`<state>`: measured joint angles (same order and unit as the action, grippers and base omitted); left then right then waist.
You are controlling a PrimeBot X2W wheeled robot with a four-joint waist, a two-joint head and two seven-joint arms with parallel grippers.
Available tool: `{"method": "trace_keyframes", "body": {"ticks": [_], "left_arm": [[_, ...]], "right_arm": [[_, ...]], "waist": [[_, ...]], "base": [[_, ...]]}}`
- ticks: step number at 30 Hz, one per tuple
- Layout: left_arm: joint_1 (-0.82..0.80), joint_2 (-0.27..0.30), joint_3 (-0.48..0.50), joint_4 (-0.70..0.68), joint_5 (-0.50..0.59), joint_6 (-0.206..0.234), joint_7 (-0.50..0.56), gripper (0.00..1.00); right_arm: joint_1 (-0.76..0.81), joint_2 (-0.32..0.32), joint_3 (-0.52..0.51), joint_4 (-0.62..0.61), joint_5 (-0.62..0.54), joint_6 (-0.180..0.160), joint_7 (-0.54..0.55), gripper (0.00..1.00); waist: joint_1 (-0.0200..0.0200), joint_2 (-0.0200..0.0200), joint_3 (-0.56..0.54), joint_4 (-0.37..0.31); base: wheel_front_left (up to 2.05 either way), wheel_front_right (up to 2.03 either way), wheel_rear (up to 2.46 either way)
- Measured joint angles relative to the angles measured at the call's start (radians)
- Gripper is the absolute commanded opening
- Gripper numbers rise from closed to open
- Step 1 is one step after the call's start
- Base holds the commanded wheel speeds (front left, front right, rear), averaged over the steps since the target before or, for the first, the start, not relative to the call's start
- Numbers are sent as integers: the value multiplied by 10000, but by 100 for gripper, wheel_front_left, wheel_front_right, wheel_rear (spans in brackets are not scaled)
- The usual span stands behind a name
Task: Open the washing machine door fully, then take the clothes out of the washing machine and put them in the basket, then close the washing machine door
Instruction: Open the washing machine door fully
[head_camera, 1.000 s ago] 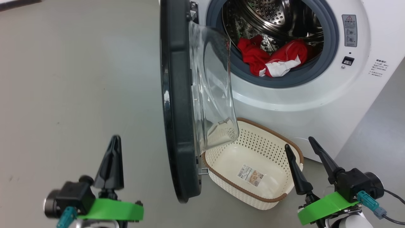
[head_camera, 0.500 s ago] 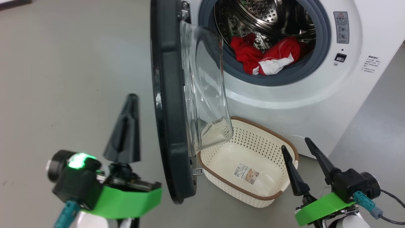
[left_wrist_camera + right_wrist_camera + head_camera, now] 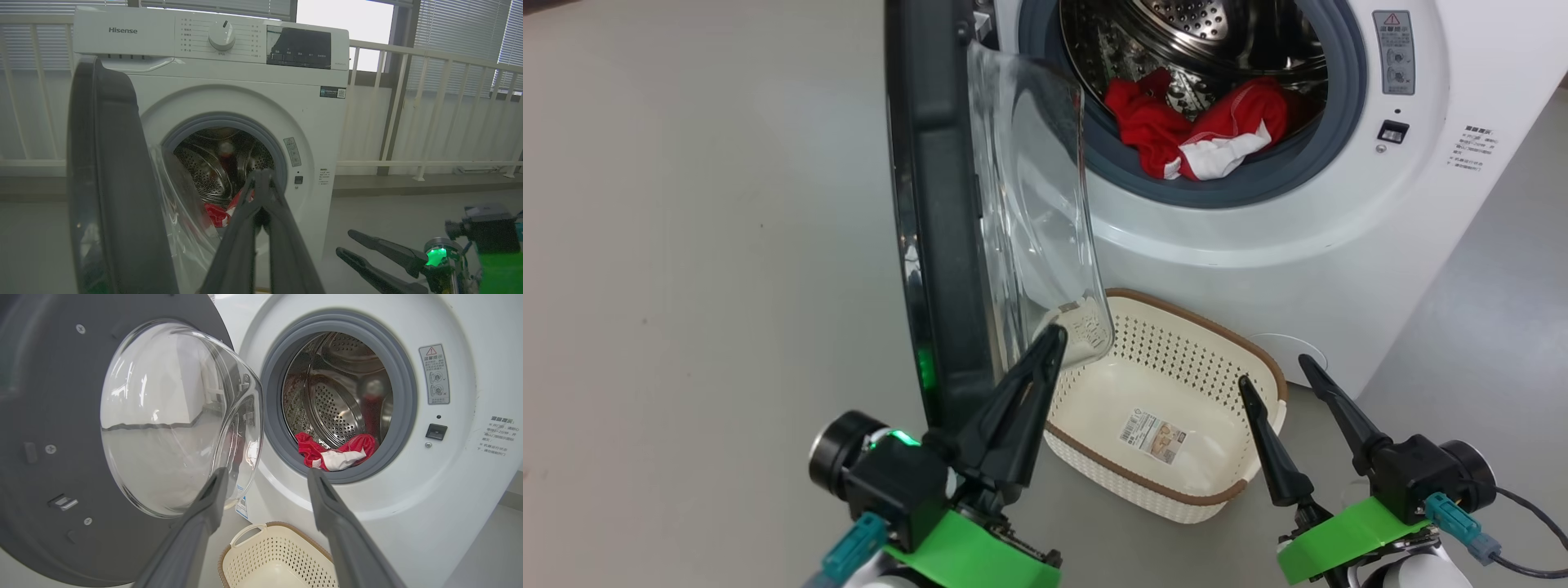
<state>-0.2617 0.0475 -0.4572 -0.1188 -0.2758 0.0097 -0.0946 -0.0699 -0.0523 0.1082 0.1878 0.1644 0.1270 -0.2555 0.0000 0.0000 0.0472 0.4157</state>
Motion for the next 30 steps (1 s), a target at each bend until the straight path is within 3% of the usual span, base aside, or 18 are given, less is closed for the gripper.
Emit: {"method": "trace_keyframes", "body": {"ticks": [16,30], "left_arm": [[384,12,171,1833,-598,353,562,0],[384,56,702,2052,-871,709,267,0]], "right_arm": [[-7,-2,-61,-12,2,0,0,100],[-6,-2,-46,-2,-2,0,0,100]], "waist": [[0,0,129,77],[0,0,168,657]], "base": [[0,0,0],[0,0,0]]}}
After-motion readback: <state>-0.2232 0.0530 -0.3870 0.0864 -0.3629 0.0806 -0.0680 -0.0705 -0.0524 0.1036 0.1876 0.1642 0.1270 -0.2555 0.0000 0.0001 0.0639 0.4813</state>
